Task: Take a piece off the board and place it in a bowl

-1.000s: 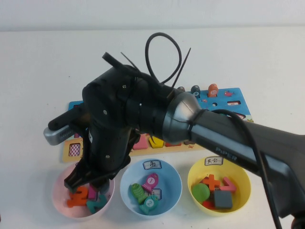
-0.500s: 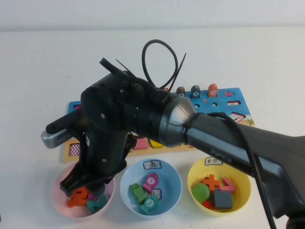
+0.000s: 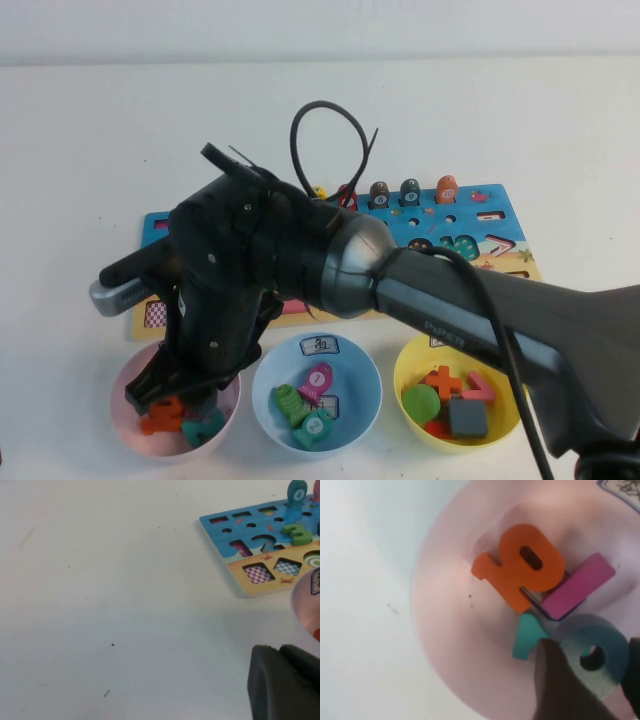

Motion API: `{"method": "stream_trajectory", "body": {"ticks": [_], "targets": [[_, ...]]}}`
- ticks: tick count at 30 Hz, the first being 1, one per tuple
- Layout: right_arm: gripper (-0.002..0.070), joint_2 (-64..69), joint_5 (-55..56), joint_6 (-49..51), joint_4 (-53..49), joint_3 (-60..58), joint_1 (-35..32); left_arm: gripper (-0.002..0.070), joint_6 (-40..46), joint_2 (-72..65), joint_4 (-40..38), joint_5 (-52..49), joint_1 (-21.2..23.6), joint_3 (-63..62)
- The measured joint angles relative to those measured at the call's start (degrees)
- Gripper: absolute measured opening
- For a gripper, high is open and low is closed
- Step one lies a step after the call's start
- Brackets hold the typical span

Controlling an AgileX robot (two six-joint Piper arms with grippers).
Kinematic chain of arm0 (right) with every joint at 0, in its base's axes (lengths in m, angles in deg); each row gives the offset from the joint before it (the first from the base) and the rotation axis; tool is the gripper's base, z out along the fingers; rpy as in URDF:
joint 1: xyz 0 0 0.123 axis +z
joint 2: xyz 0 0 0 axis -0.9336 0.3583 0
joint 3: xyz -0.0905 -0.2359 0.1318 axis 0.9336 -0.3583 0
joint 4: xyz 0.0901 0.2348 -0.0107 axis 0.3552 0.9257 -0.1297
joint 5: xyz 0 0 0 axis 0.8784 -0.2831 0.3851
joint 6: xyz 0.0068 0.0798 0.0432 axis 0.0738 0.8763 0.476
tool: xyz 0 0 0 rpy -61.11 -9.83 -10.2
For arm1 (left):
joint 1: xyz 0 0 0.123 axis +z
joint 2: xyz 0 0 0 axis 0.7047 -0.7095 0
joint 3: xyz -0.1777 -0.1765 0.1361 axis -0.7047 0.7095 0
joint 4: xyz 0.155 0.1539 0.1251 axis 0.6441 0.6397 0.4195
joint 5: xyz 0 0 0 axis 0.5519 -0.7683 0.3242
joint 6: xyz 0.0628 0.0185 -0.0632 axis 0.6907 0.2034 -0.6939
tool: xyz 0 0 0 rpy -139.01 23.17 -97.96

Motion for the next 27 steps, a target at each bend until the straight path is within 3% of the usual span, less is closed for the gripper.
{"method": "stream_trajectory", "body": {"ticks": [19,27], "targets": [[0.0245,2.54,0.24,0.0,-1.22,0.0,0.0,-0.0005,0.0,0.0,0.0,0.0,0.0,0.0],[0.0335,2.54,-0.39,0.0,-1.22,0.2,0.0,-0.0005,0.0,0.0,0.0,0.0,0.0,0.0]]}}
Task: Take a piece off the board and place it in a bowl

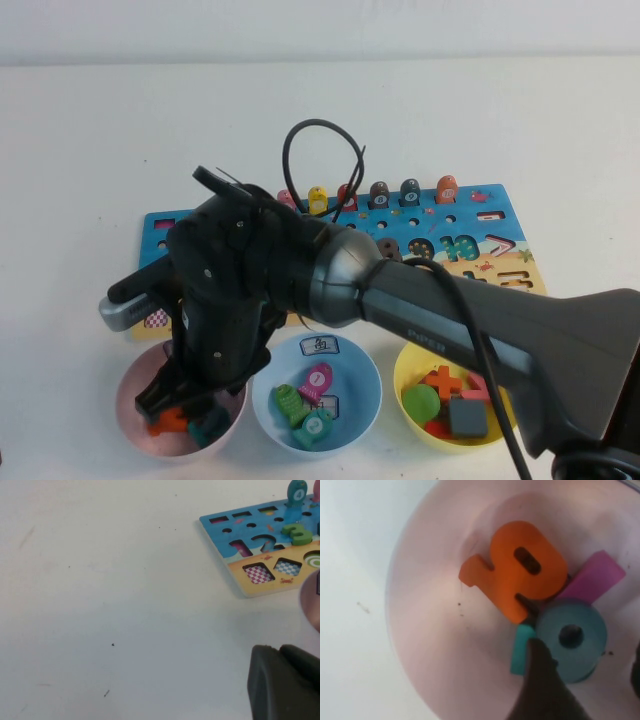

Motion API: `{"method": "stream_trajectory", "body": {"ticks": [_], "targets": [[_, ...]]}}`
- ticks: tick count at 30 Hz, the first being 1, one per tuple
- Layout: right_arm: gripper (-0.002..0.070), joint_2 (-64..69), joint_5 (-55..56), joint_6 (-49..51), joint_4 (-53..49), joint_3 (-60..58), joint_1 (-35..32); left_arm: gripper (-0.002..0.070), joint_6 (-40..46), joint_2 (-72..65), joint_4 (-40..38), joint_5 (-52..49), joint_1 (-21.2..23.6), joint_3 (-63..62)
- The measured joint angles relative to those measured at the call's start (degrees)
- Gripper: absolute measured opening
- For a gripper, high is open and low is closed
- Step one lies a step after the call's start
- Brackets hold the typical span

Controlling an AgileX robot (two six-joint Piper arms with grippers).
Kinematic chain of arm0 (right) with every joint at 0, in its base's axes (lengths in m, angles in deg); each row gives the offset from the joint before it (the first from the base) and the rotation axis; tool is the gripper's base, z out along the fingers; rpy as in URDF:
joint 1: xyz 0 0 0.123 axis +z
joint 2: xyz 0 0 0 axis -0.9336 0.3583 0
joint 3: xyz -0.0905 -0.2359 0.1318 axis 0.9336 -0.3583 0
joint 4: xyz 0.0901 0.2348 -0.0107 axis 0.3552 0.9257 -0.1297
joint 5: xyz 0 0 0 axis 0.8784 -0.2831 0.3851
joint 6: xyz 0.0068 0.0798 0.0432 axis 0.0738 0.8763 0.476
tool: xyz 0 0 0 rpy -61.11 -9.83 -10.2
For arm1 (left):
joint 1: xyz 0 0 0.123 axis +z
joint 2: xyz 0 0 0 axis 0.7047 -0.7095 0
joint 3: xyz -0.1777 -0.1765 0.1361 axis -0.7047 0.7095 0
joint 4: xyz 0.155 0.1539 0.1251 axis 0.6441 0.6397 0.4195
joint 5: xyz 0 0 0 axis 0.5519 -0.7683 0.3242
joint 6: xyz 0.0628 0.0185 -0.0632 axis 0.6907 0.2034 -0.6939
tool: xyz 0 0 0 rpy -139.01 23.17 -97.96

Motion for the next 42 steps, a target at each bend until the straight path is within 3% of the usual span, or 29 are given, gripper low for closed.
{"method": "stream_trajectory", "body": {"ticks": [5,9,13,18,21,33,42], "targets": [[0.0376,0.0,-2.32,0.0,-0.11,2.28,0.0,-0.0005,0.0,0.0,0.0,0.0,0.0,0.0],[0.0358,0.0,-2.83,0.0,-0.36,5.33,0.02,-0.0005,0.0,0.0,0.0,0.0,0.0,0.0],[0.0255,-0.22,-3.06,-0.31,-0.96,6.83,0.02,-0.0005,0.0,0.0,0.0,0.0,0.0,0.0],[0.005,-2.14,-3.14,-3.81,-1.06,6.54,0.02,-0.0005,0.0,0.0,0.0,0.0,0.0,0.0],[0.0002,-5.7,-3.14,-4.37,-1.06,3.79,0.02,-0.0005,0.0,0.0,0.0,0.0,0.0,0.0],[-0.0015,-30.96,-3.42,-9.62,-3.1,-23.25,0.02,-0.0005,0.0,0.0,0.0,0.0,0.0,0.0],[-0.0016,-36.84,-3.51,-10.22,-2.83,-30.7,-4.24,-0.0005,0.0,0.0,0.0,0.0,0.0,0.0]]}}
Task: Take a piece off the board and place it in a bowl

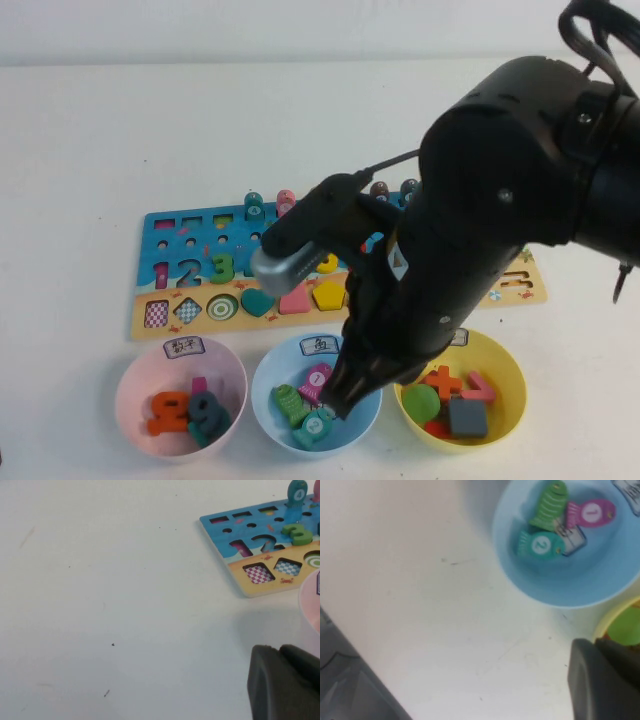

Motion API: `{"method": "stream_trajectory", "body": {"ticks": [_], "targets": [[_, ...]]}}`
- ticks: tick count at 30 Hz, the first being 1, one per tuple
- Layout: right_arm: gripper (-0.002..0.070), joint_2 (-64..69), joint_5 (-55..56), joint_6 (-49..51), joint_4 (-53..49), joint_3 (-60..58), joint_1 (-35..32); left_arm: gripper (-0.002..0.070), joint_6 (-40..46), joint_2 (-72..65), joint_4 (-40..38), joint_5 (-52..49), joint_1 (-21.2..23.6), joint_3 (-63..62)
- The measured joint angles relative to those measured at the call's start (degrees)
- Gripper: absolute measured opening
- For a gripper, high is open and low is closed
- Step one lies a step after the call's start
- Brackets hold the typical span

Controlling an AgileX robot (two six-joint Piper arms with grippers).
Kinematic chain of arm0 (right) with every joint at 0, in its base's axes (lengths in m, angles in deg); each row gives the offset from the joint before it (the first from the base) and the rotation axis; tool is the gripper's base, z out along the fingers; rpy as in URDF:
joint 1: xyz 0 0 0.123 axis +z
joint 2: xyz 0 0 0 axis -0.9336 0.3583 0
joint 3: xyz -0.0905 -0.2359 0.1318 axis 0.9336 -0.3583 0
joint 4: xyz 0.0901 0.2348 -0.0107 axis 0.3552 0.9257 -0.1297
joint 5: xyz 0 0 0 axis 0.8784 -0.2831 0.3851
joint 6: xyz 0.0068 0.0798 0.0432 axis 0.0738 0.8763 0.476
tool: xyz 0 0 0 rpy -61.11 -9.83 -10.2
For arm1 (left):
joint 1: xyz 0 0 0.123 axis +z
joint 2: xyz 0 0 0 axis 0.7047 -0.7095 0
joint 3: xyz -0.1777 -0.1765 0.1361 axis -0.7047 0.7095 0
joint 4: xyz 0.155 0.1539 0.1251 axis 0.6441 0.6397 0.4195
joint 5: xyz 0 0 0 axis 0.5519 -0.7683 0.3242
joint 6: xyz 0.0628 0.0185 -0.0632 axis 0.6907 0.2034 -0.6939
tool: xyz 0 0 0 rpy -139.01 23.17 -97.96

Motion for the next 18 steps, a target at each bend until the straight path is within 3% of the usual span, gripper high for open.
{"method": "stream_trajectory", "body": {"ticks": [8,18], "targets": [[-0.0016,-1.69,1.43,-2.39,0.86,-6.32,-5.77,-0.0005,0.0,0.0,0.0,0.0,0.0,0.0],[-0.0017,-17.48,24.02,-4.92,-0.44,-28.35,-13.73,-0.0005,0.0,0.0,0.0,0.0,0.0,0.0]]}}
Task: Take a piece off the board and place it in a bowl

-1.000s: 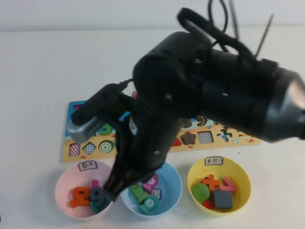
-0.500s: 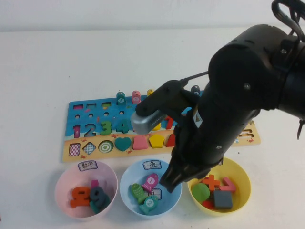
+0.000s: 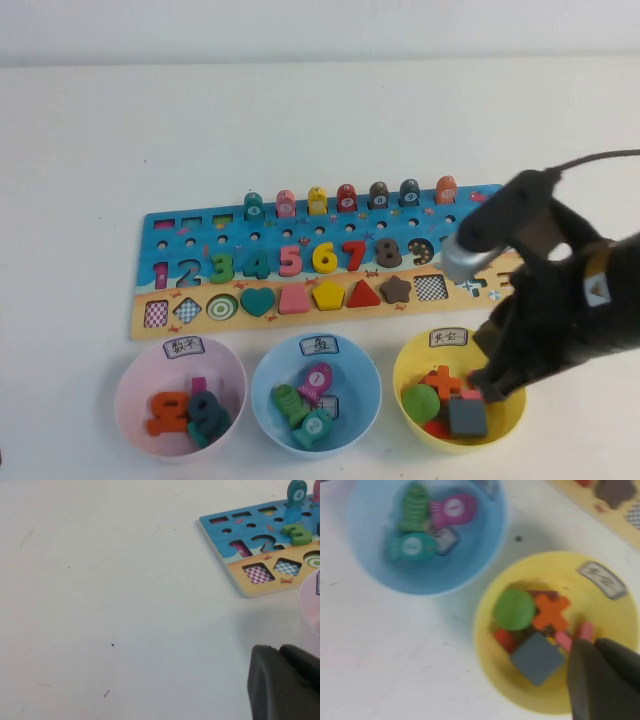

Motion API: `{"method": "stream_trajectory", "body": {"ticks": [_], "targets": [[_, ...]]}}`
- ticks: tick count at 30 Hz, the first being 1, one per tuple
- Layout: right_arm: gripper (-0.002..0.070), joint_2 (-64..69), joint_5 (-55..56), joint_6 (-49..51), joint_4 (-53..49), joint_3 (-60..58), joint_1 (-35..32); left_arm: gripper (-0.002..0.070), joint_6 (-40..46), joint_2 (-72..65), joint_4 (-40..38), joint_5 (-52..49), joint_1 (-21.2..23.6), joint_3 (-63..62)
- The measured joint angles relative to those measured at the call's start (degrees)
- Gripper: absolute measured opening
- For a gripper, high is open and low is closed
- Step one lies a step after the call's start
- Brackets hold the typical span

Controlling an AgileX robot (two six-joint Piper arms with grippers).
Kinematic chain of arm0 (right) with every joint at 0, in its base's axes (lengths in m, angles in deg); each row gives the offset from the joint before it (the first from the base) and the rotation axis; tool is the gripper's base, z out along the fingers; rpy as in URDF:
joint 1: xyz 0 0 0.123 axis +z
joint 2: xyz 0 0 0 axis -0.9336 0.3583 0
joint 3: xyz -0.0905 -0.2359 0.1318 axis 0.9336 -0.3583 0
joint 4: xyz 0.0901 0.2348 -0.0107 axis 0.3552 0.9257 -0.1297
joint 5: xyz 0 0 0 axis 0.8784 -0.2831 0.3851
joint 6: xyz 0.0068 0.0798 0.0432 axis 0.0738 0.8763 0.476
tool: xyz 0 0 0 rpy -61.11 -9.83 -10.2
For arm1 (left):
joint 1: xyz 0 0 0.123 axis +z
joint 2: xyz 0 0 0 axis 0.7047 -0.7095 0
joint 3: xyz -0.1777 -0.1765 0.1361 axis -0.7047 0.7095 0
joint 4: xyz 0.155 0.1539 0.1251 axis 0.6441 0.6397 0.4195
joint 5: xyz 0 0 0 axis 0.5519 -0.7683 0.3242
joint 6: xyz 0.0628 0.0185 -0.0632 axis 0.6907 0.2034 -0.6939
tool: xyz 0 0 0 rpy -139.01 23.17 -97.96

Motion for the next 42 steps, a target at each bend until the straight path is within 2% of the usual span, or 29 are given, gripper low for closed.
{"method": "stream_trajectory", "body": {"ticks": [13,22,29,42], "targets": [[-0.0017,-25.46,20.83,0.0,0.1,-30.21,-23.49,-0.0005,0.0,0.0,0.0,0.0,0.0,0.0],[-0.0018,-50.66,25.41,0.0,1.78,-44.51,-36.66,-0.0005,0.0,0.0,0.0,0.0,0.0,0.0],[-0.0018,-66.36,26.32,0.0,2.24,-50.5,-39.01,-0.0005,0.0,0.0,0.0,0.0,0.0,0.0],[-0.0018,-75.79,30.56,0.0,2.49,-56.62,-39.23,-0.0005,0.0,0.0,0.0,0.0,0.0,0.0]]}}
